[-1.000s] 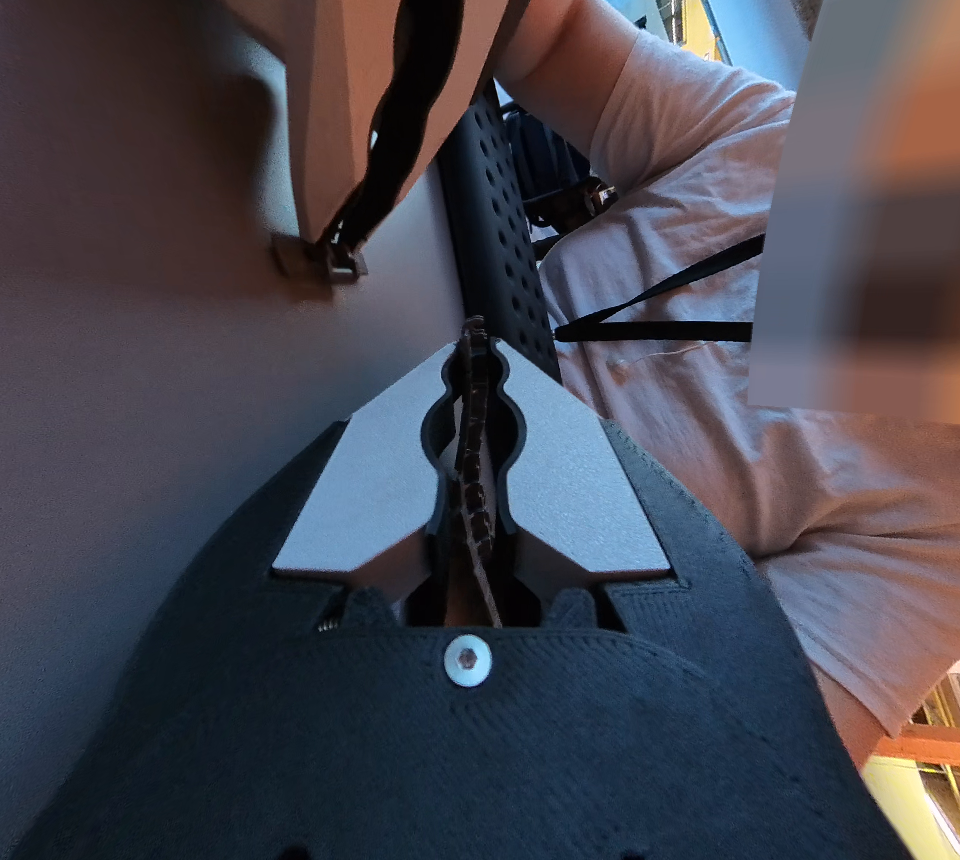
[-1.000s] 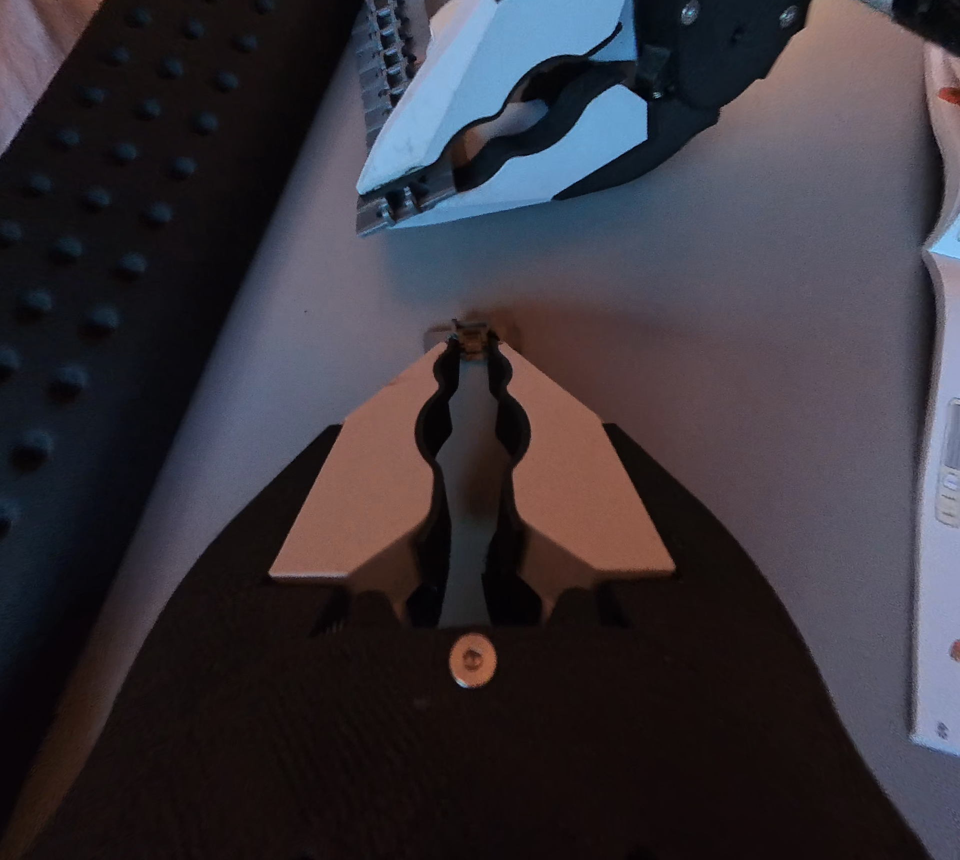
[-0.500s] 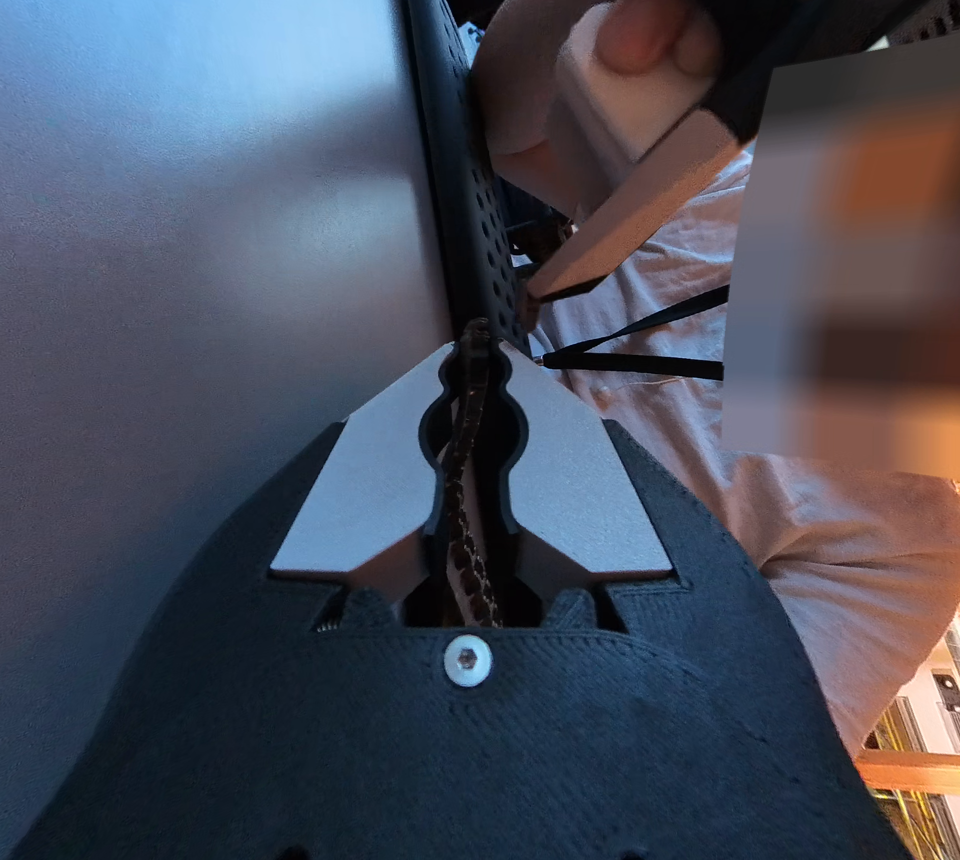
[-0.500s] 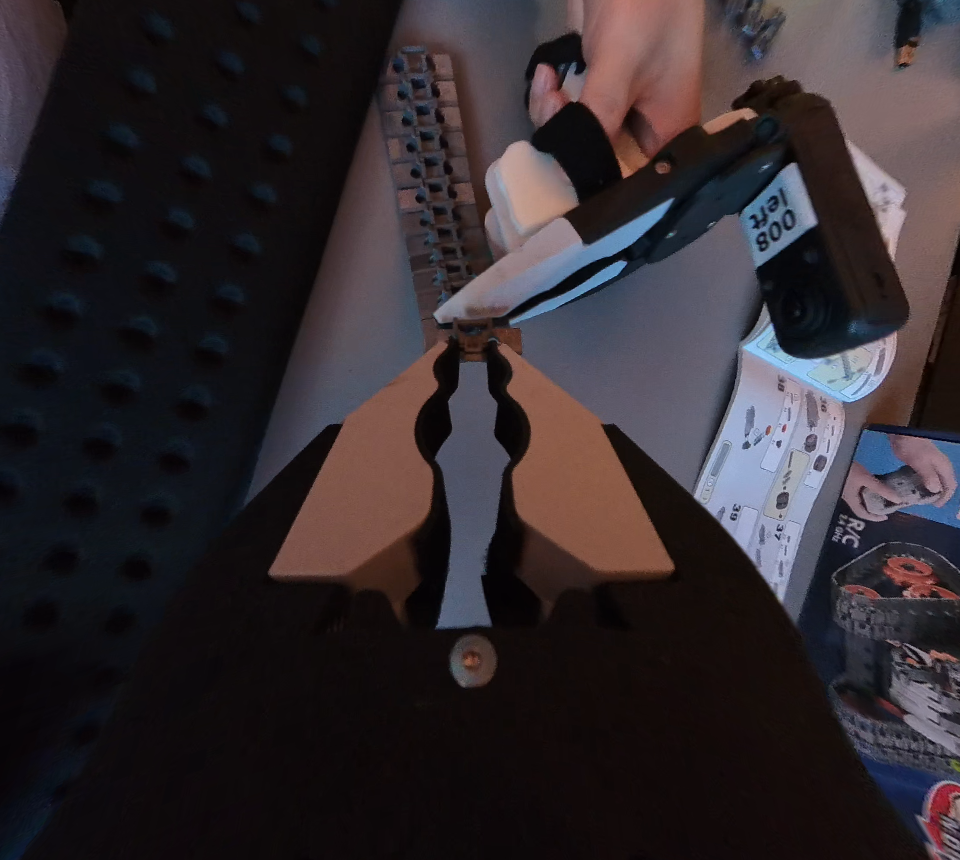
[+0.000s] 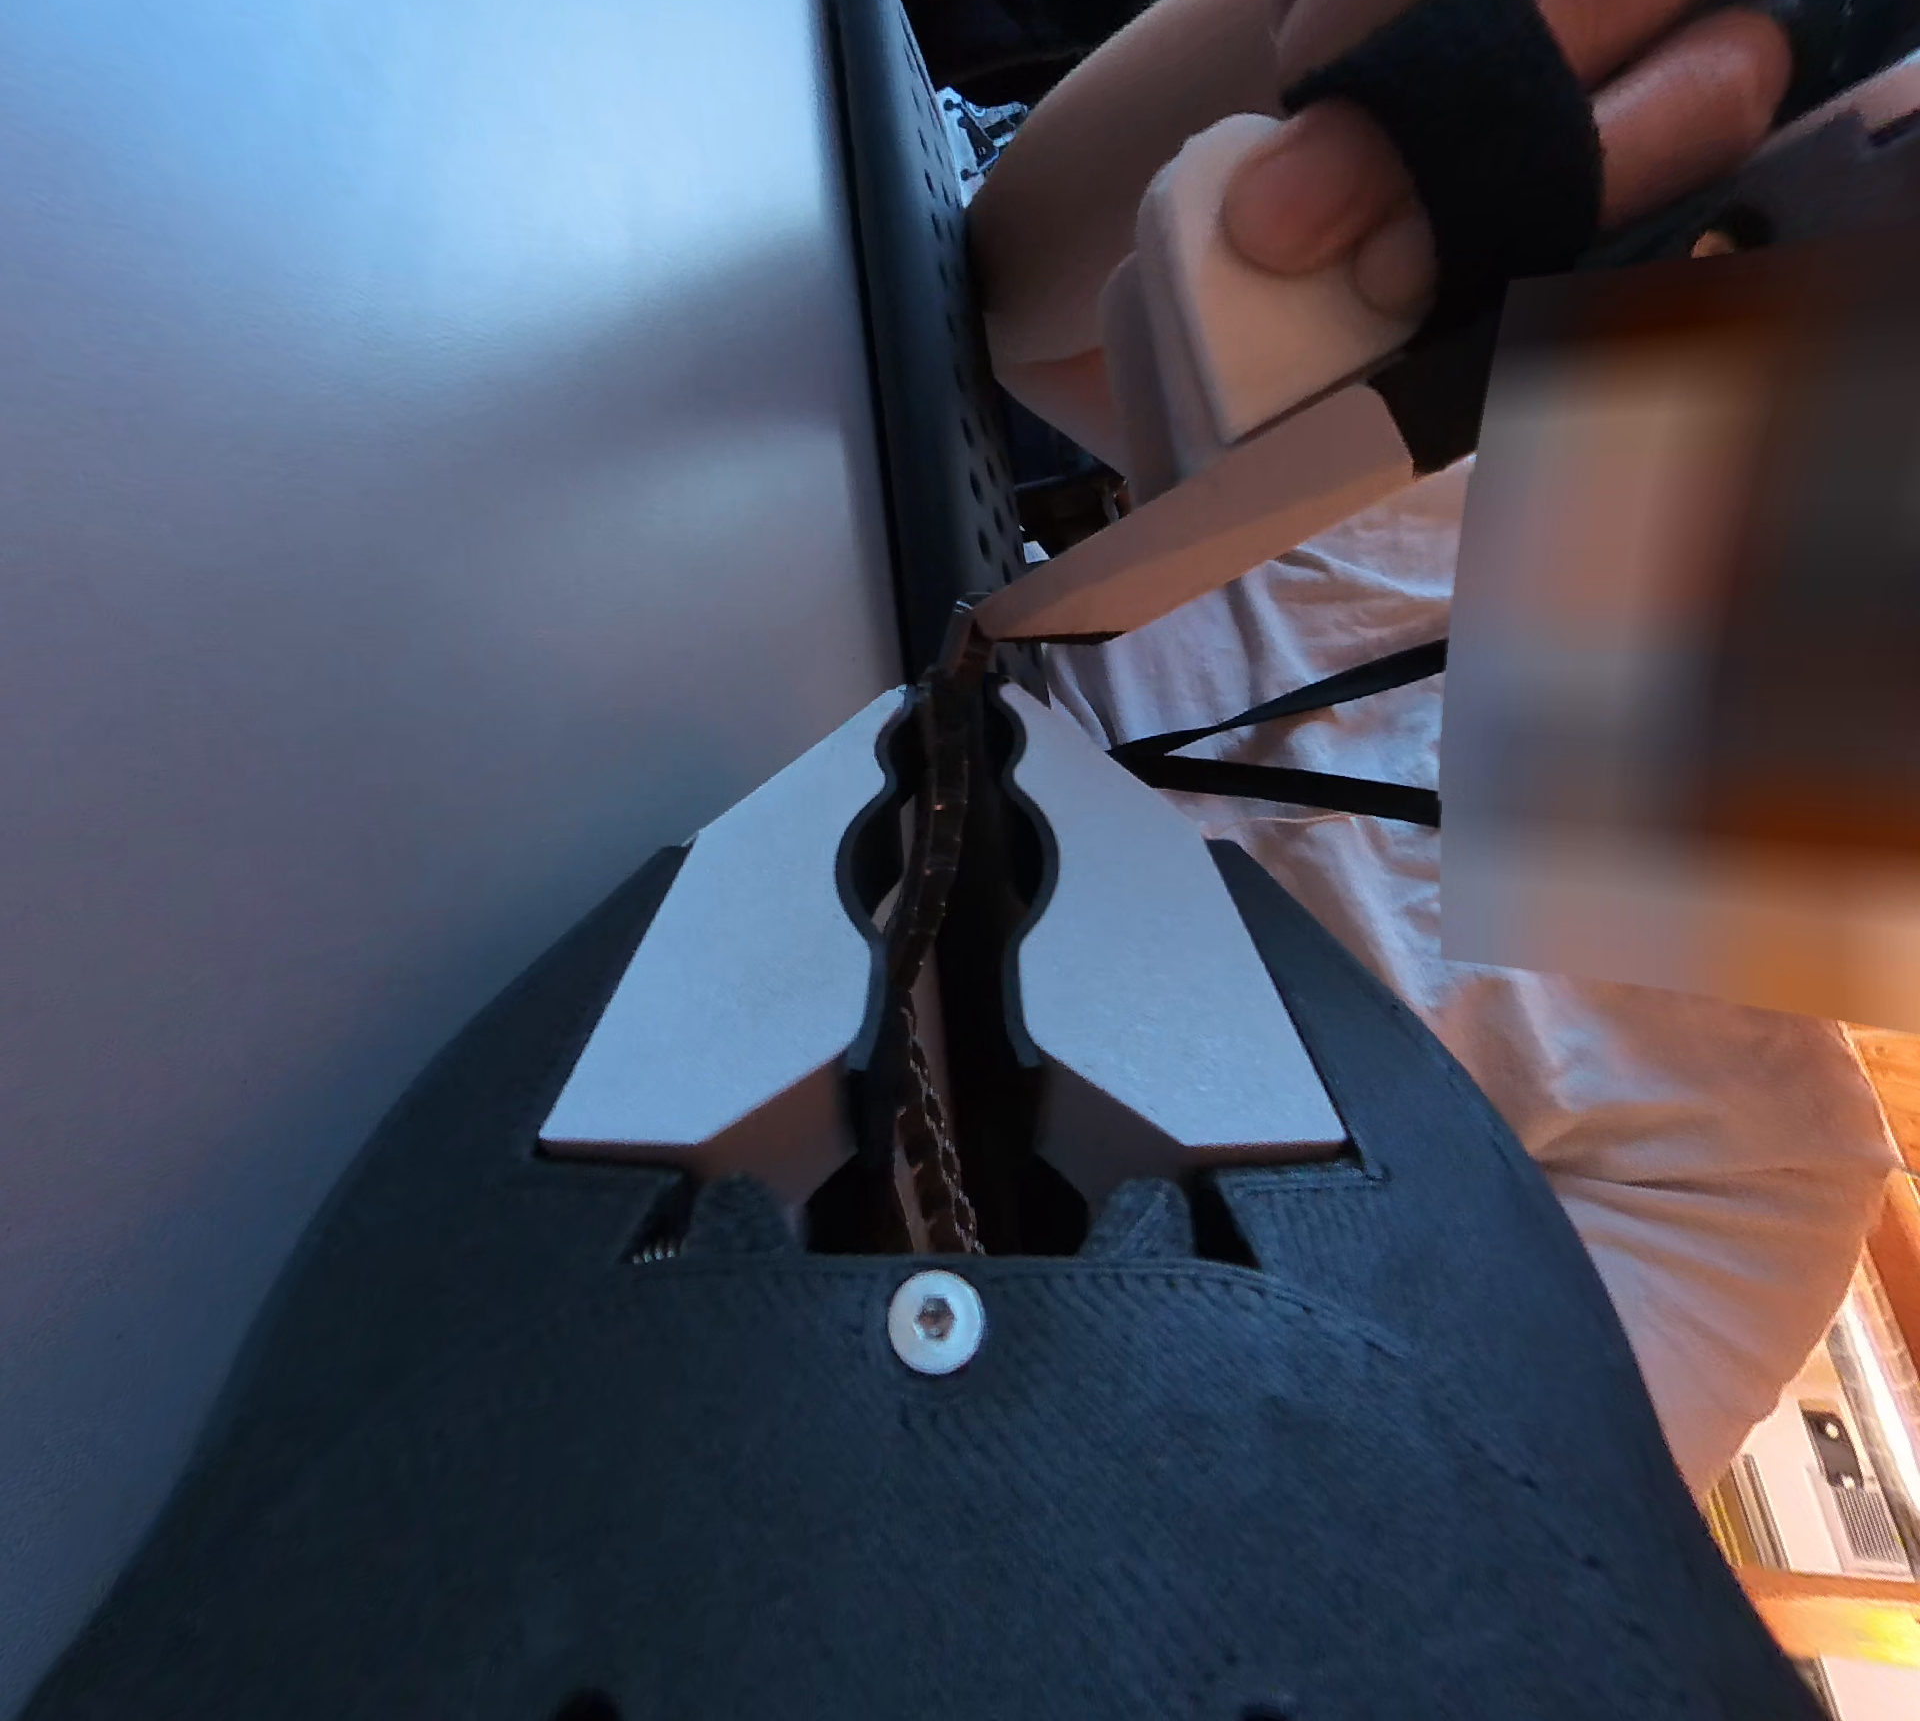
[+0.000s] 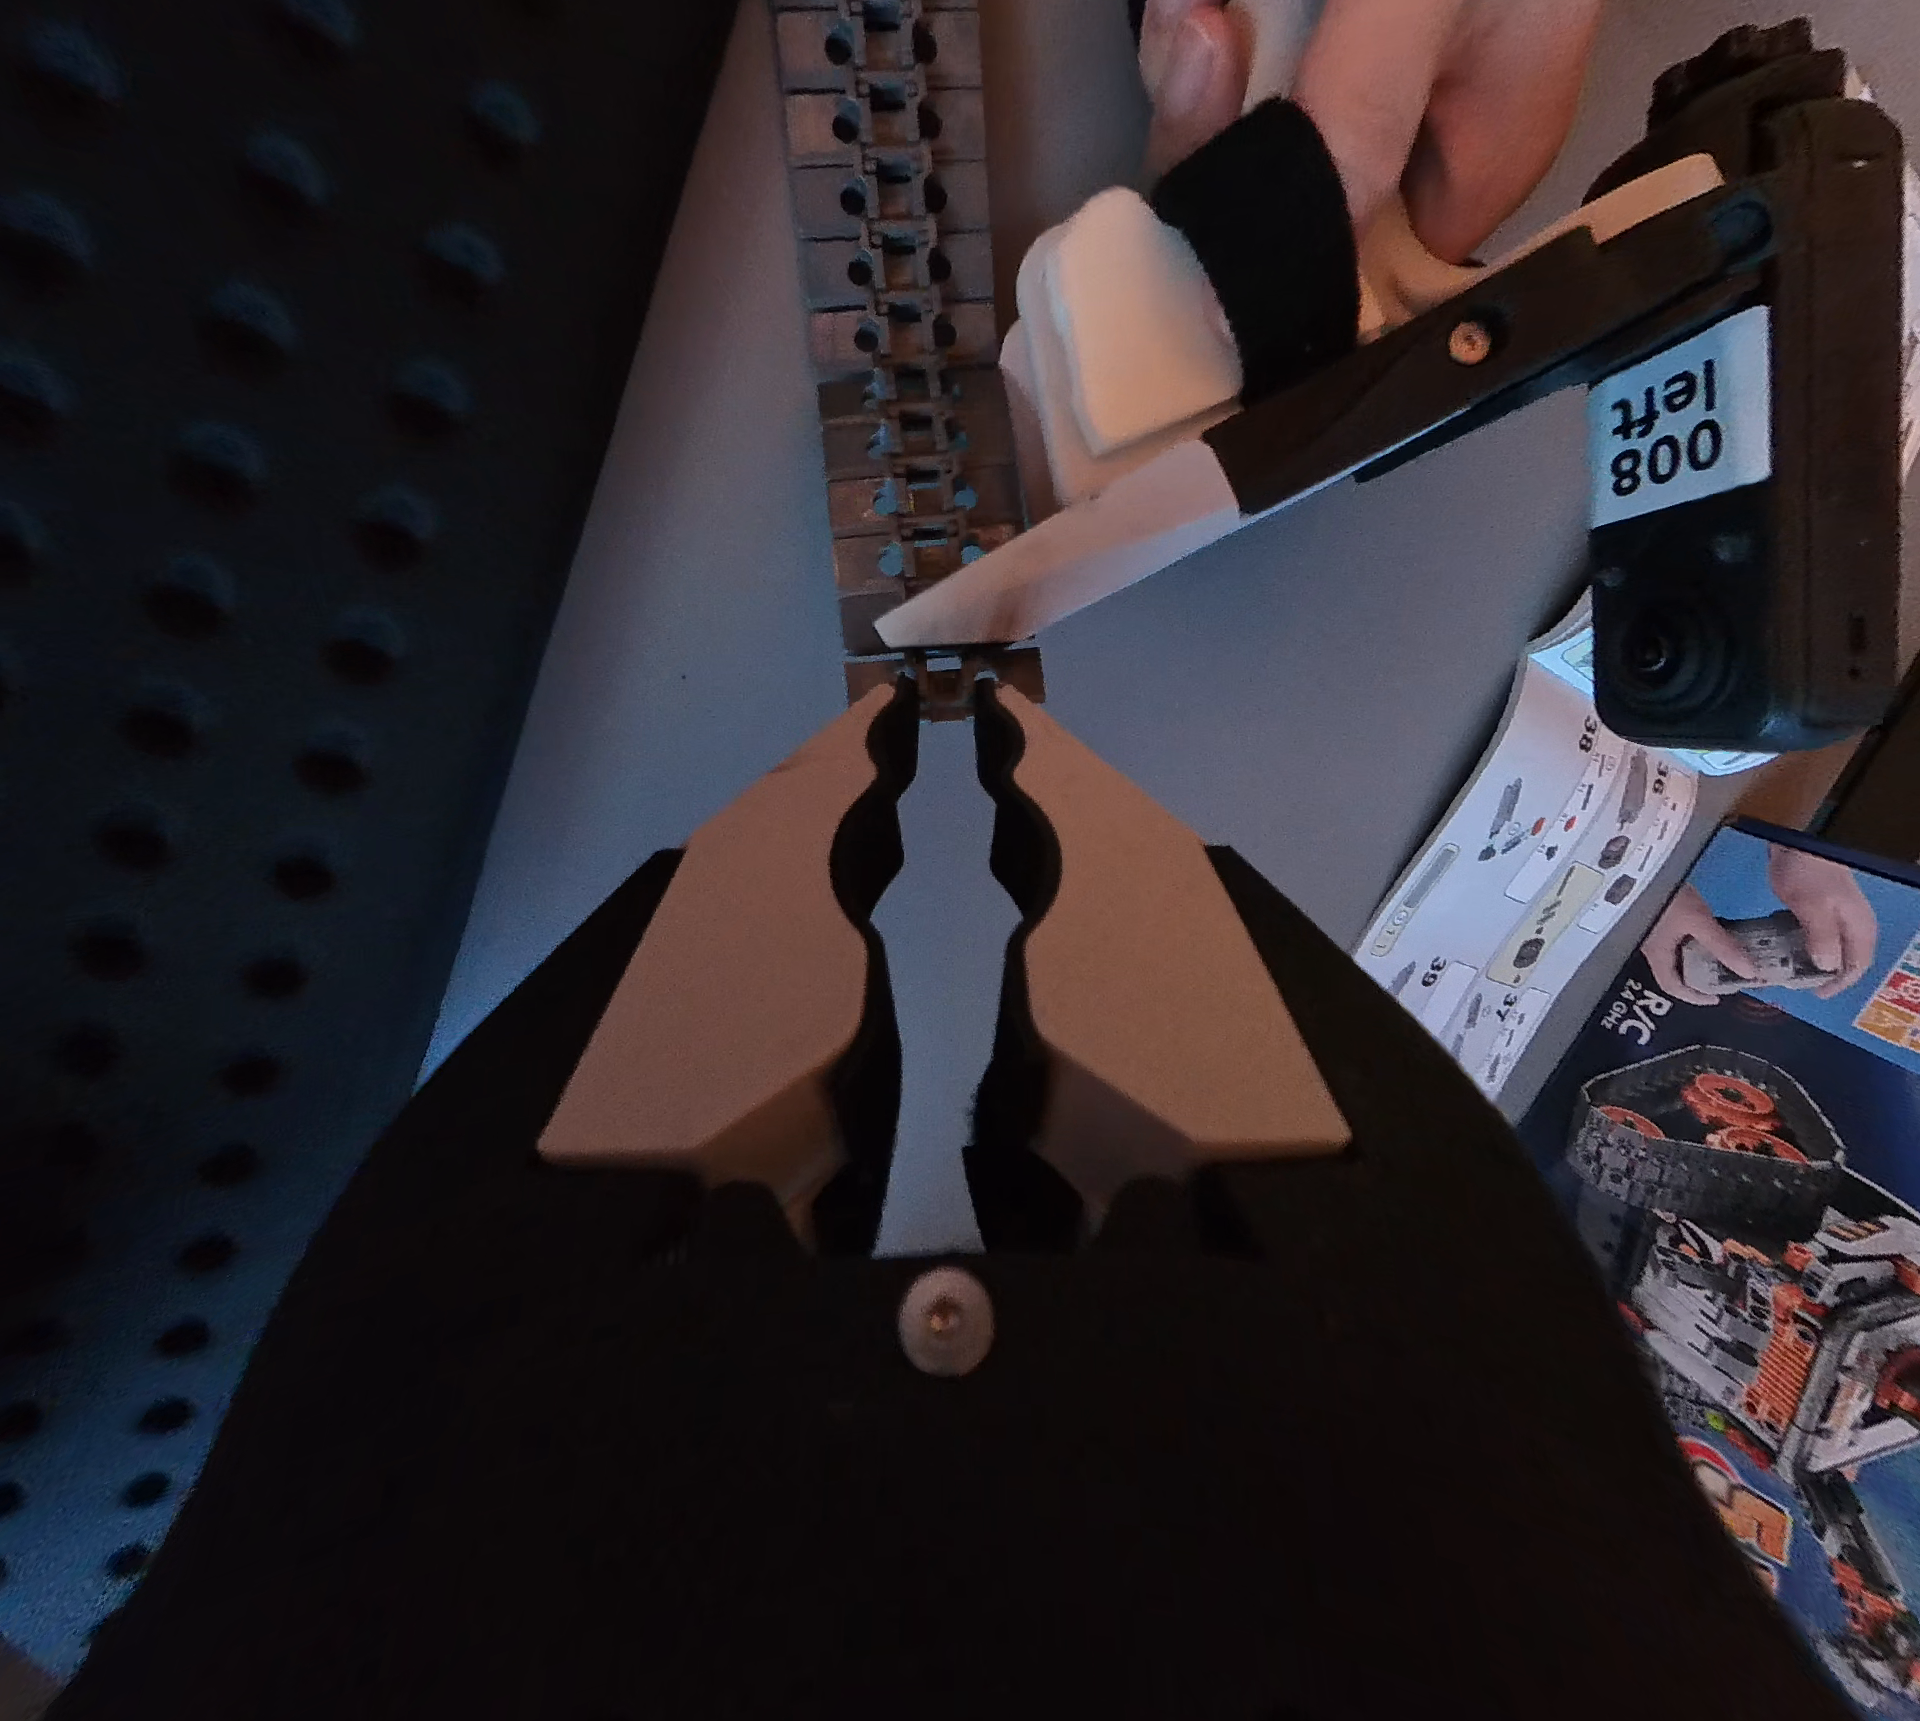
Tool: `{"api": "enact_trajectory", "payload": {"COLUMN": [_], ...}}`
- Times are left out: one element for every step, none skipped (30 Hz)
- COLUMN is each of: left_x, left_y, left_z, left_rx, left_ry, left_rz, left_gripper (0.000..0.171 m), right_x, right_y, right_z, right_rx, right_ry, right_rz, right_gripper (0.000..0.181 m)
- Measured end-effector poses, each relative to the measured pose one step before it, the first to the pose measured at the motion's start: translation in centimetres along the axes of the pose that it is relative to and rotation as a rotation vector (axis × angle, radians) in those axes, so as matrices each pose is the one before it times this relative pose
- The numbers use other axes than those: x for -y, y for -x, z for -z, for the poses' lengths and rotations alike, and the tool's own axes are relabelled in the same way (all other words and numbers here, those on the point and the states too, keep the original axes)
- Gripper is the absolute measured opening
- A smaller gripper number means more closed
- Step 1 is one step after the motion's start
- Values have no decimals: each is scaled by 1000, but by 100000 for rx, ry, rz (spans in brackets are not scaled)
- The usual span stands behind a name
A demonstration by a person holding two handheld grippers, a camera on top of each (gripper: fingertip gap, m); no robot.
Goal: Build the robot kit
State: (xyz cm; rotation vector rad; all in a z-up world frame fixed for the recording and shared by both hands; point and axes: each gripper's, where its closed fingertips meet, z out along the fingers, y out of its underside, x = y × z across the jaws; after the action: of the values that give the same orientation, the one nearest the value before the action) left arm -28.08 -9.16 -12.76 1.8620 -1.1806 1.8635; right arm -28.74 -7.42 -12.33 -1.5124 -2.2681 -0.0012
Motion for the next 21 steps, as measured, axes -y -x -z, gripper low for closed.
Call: {"api": "enact_trajectory", "payload": {"left_x": [54,40,73,109,89,66,78,37,-19,-1,-62,-61,-30,5,-24,-39,8,-1,17,6,-69], "left_y": [14,0,26,53,46,46,92,71,-45,-163,80,87,101,110,76,7,-5,-40,-104,-106,-133], "left_z": [11,4,19,52,52,39,34,11,-7,-52,-100,-58,-21,7,2,1,25,8,11,5,-10], "left_rx": [116,-37,62,233,287,451,912,977,223,-536,1162,1248,1217,1082,579,88,94,-237,-475,-440,-413], "left_ry": [-343,-243,-486,-700,-572,-344,-397,13,436,202,546,487,236,-51,68,272,-159,-68,-165,-115,277], "left_rz": [145,3,210,307,12,-292,-475,-1009,-1583,-1415,-843,-879,-883,-523,-198,-154,-192,-262,-411,-689,-872], "left_gripper": [9,10,11,10,10,10,9,9,9,8,8,8,7,7,8,7,7,8,8,8,8], "right_x": [-42,-2,-11,-7,21,-7,-84,-87,1,31,-42,-38,-20,-46,-28,57,9,27,69,42,-83], "right_y": [-25,3,-33,-45,-27,-57,-64,-38,-6,11,73,97,43,-3,-13,9,-30,-52,-73,-234,-259], "right_z": [-22,-27,-37,-49,-40,-32,-54,-60,-58,-36,-47,-69,-85,-88,-77,-24,-2,36,82,152,251], "right_rx": [-461,-266,-377,-418,-306,-436,-537,-348,-124,-15,499,691,264,-196,-358,-239,-339,-228,-107,-960,-852], "right_ry": [494,151,60,-93,-354,-307,42,172,-525,-1157,-1020,-1198,-1402,-1304,-1370,-1864,-1665,-1905,-2350,-2564,-2464], "right_rz": [432,247,220,104,195,328,281,260,431,237,-451,-1051,-1064,-739,-397,-548,-726,-1079,-1289,-1875,-2979], "right_gripper": [10,10,10,10,10,10,10,10,10,10,10,10,10,10,10,10,10,11,12,16,21]}}
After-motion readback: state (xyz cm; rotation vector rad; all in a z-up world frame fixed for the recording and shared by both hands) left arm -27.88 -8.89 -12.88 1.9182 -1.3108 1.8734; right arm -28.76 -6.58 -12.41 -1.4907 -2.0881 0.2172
